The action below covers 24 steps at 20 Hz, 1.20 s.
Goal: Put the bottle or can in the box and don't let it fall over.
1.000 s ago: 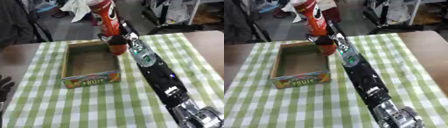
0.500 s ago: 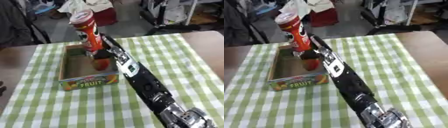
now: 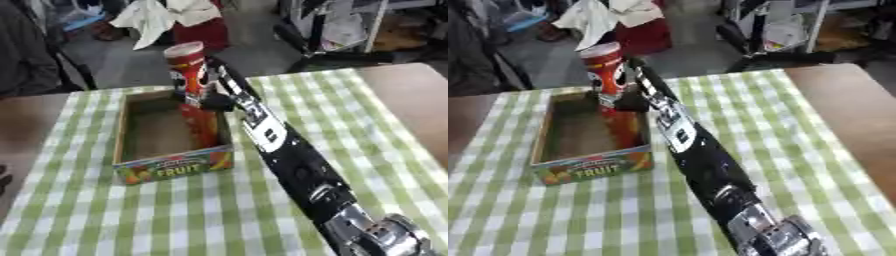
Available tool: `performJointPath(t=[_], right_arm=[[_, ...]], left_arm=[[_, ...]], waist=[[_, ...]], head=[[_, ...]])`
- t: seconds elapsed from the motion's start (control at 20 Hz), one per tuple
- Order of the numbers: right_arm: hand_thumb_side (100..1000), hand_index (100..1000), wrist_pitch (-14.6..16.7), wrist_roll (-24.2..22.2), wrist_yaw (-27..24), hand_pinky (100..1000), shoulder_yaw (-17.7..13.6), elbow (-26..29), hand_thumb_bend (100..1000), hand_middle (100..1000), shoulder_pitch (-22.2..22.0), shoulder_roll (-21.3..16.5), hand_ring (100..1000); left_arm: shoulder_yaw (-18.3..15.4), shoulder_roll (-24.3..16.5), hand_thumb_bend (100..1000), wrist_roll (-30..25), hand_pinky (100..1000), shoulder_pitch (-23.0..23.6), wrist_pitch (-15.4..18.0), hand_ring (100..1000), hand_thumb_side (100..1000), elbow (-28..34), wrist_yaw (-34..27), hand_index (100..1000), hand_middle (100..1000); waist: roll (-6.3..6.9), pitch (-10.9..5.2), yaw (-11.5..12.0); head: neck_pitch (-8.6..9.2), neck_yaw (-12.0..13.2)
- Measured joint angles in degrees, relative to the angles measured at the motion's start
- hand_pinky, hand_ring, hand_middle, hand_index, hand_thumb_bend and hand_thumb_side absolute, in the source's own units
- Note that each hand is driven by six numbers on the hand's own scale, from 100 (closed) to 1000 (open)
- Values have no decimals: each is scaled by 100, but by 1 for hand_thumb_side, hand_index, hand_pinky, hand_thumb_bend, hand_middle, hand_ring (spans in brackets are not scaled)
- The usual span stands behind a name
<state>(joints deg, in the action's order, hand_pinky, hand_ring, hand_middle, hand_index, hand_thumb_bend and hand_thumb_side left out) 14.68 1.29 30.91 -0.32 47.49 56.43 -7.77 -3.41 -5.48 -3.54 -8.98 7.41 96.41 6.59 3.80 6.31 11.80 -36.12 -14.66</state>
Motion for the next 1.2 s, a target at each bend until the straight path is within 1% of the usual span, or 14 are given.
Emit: performJointPath(t=[0.1,0.15,0.3,0.4,0.5,0.65,0.8,0.95,1.05,1.2], right_arm=[[555,1000,66,-53,-60,1000,32,194,702,970,-6,-176,979],[530,1000,104,-94,-119,1000,50,330,683,973,-39,-297,983],[489,1000,171,-279,-423,1000,83,808,650,977,-370,-760,987],[475,1000,166,-427,-706,1000,77,1188,638,978,-749,-1132,987],[468,1000,123,-575,-998,1000,37,1611,630,978,-1241,-1470,987],[466,1000,-22,-751,-1332,1000,-99,2292,626,970,-1993,-1800,977],[462,1000,-198,-786,-1463,1000,-341,2974,618,966,-2717,-1844,972],[462,1000,-377,-643,-1469,1000,-625,3597,613,961,-3363,-1737,965],[459,1000,-478,-503,-1446,1000,-777,3926,613,961,-3702,-1604,965],[457,1000,-569,-327,-1402,1000,-916,4260,609,960,-4082,-1409,964]], left_arm=[[-10,-3,708,8,979,37,-1,863,837,0,0,998,841],[-24,-5,708,19,980,51,-3,863,837,0,1,998,841],[-74,-24,707,49,980,109,-16,863,837,0,7,998,841],[-111,-79,707,85,980,148,-17,863,837,0,12,998,841],[-149,-123,707,116,980,168,-24,863,838,0,26,998,841],[-183,-167,706,152,980,191,-26,863,839,0,44,997,841],[-202,-191,707,171,980,198,-33,863,839,0,56,997,841],[-210,-211,706,178,980,203,-30,863,839,0,57,998,841],[-210,-211,706,179,980,226,-30,863,840,-1,57,998,841],[-208,-211,705,174,980,248,-29,863,840,-25,57,998,841]], waist=[[-28,-3,-103],[-49,-9,-162],[-132,-59,-379],[-182,-84,-526],[-247,-91,-685],[-305,-102,-851],[-327,-126,-1009],[-323,-141,-1060],[-325,-162,-1071],[-323,-165,-1108]], head=[[-2,45],[-5,74],[-44,205],[-79,308],[-121,425],[-177,574],[-216,709],[-256,775],[-258,809],[-288,847]])
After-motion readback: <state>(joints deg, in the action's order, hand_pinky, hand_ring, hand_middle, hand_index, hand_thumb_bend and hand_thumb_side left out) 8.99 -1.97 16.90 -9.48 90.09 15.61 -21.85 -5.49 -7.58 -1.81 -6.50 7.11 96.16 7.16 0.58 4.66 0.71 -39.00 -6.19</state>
